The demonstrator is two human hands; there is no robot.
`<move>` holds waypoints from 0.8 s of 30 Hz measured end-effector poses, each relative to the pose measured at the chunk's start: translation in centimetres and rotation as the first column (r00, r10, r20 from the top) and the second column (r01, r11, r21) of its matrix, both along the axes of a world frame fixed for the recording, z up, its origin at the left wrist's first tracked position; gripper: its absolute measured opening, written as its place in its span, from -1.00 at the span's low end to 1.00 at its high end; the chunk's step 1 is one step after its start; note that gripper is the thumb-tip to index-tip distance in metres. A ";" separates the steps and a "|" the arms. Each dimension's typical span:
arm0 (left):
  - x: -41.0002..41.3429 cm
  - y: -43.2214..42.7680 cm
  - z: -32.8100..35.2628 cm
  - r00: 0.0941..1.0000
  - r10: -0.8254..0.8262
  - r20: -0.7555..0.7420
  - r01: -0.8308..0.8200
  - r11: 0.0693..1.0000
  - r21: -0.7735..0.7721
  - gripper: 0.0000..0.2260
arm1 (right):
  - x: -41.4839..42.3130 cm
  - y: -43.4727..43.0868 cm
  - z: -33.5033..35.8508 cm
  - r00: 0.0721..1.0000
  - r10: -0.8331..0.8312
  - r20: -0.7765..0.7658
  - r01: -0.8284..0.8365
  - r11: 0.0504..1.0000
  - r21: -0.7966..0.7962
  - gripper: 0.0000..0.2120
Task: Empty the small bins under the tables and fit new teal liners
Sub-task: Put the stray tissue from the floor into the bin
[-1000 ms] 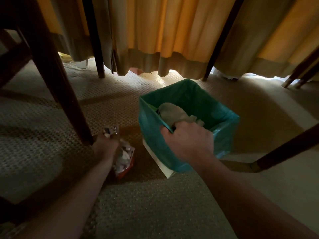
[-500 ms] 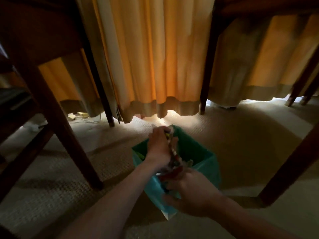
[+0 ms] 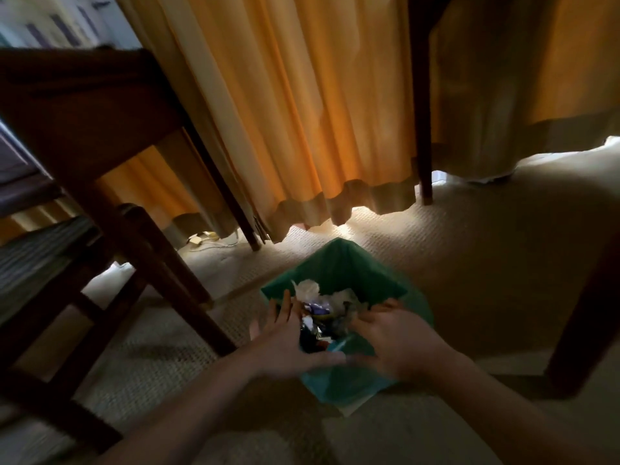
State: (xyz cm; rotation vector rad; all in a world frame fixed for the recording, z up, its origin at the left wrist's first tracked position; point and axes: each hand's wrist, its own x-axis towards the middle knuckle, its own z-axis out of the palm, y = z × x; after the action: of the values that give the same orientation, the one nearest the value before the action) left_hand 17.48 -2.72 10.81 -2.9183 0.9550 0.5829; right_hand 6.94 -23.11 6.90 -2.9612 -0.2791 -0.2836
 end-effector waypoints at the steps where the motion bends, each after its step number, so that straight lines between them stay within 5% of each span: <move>1: 0.0 0.0 -0.5 1.000 0.014 0.002 -0.014 0.999 -0.029 0.07 | 0.0 0.2 -0.3 0.996 -0.004 0.085 0.006 1.000 -0.019 -0.54; 6: 0.6 -2.4 -1.5 0.996 0.008 0.083 -0.005 0.999 -0.037 -0.26 | -0.5 2.2 -0.6 0.991 -0.052 0.122 0.055 0.998 -0.029 -0.84; 10: 0.9 -4.8 -1.7 0.981 -0.183 0.056 0.185 0.982 -0.031 -0.43 | -0.5 4.8 -1.0 0.994 -0.093 0.055 0.095 0.995 -0.025 -0.69; 13: 1.3 -5.1 -1.9 0.934 -0.357 0.028 0.353 0.932 0.085 -0.35 | -1.3 5.8 0.8 0.986 -0.128 0.105 0.119 0.989 0.088 -0.61; 17: 1.9 -4.0 -0.8 0.923 -0.353 0.153 0.370 0.923 -0.105 -0.37 | -0.1 5.5 2.9 0.935 -0.257 0.245 0.241 0.966 0.093 -0.71; 20: 2.6 -2.0 -0.5 0.951 -0.247 0.185 0.281 0.941 -0.189 -0.30 | 3.5 4.5 2.0 0.827 -0.530 -0.189 0.549 0.833 0.064 -0.28; 22: 2.7 -0.7 -0.7 0.970 -0.189 0.152 0.218 0.954 -0.207 -0.27 | 5.6 3.8 0.8 0.709 -0.489 -0.508 0.609 0.788 0.092 -0.12; 24: 2.6 0.3 -1.3 0.979 -0.157 0.133 0.184 0.958 -0.220 -0.28 | 6.6 3.7 -0.1 0.659 -0.364 -0.658 0.549 0.831 0.090 -0.16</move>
State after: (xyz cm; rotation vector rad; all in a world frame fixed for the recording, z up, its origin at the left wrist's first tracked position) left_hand 20.09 -2.39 9.52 -2.9798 1.3255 0.3103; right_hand 13.50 -19.41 6.83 -2.5855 0.5688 0.5652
